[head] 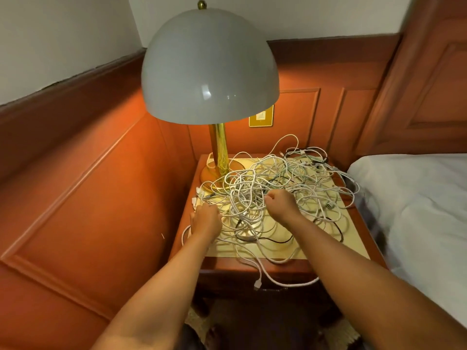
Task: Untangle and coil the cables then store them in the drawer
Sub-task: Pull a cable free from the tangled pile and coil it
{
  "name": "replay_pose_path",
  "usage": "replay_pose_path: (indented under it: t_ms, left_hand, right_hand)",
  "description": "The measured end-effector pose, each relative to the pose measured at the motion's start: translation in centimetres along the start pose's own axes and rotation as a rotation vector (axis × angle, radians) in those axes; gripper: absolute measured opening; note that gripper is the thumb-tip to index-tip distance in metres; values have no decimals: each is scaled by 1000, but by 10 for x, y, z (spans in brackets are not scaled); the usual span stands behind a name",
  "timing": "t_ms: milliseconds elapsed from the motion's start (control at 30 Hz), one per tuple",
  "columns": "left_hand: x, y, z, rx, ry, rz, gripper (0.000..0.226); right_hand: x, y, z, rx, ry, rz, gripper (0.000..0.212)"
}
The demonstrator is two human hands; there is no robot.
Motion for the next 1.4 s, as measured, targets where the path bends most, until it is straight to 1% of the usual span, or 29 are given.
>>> replay_pose_path:
  t_ms: [67,100,167,200,267,333,400,500,567,633,700,733,767,800,833,867,900,933,967,1033,1100,1133,1167,1233,1300,1333,1400]
  left_hand:
    - [0,-11,-2,-66,-65,-139,13]
    - [0,-19,-4,-122,-129,-216,10]
    - [-4,-39,-11,-307,-262,-341,5]
    - [-9,-51,-15,-387,-310,-363,6]
    - [-20,-73,-19,-479,-363,-343,8]
    - [-33,-84,-19,-507,-345,-288,8]
    - [-43,-85,-12,-476,-343,-226,9]
    - [-49,-82,1,-400,-379,-156,12]
    - [-46,-83,2,-372,-408,-140,11]
    - [-38,-84,-3,-358,-464,-137,11]
    - [-27,-86,-12,-325,-531,-111,9]
    - [-21,-86,-18,-292,-576,-90,9]
    - [-14,-85,-23,-245,-648,-62,10]
    - [-8,-84,-29,-193,-753,-25,12]
    - [-2,-82,-35,-154,-890,22,15]
    - [5,-81,-41,-133,-1055,76,17]
    - [12,-80,-47,-132,-1234,122,19]
    - [21,-78,-52,-147,-1400,149,19]
    - [30,-75,-56,-167,-1529,153,18]
    - [46,-67,-61,-178,-1668,113,23]
    - [57,-56,-62,-131,-1752,48,26]
    - [62,-50,-61,-97,-1798,16,25]
    - [66,-44,-60,-68,-1850,-13,24]
    - [76,-34,-57,-51,-1954,-64,24]
    - [86,-25,-51,-69,-2017,-112,24]
    - [89,-22,-48,-74,-2025,-130,25]
    - [90,-19,-43,-74,-2020,-147,24]
  right_hand:
    - [-23,12,10,-54,110,86,41]
    - [-32,18,13,-104,184,118,40]
    - [-45,28,17,-205,493,185,28]
    - [-47,30,19,-237,681,231,24]
    - [-36,33,21,-240,984,274,9]
    - [-8,35,25,-165,1220,251,5]
    - [36,35,31,-49,1335,161,6]
    - [114,27,40,127,1406,-30,11]
    - [163,14,46,230,1404,-150,7]
    - [198,0,51,253,1327,-276,18]
    - [217,-5,52,163,1104,-384,26]
    - [220,-6,52,117,958,-386,26]
    - [220,-2,49,98,791,-345,26]
    - [217,1,47,95,616,-272,28]
    - [212,8,41,79,423,-188,36]
    - [206,12,33,34,214,-129,50]
    - [200,12,24,-49,3,-127,61]
    - [193,10,14,-130,-125,-174,65]
    - [183,7,-1,-186,-166,-241,62]
    - [150,0,-44,-242,-109,-327,43]
    - [110,-2,-92,-298,3,-292,25]
    - [93,4,-122,-341,71,-263,22]
    - [79,13,-152,-380,132,-238,26]
    - [66,16,-174,-447,268,-182,34]
    - [62,1,-159,-504,498,-182,27]
    - [60,0,-156,-535,558,-182,24]
    - [60,7,-155,-554,520,-139,25]
Point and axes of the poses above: each hand's wrist, its own y-axis towards the middle knuckle, its own x-axis out of the back of the hand, z = x × y, the point moved 2 cm from there along y, towards the middle knuckle, and after that the axes turned 15 degrees about z, right-handed, at the moved point
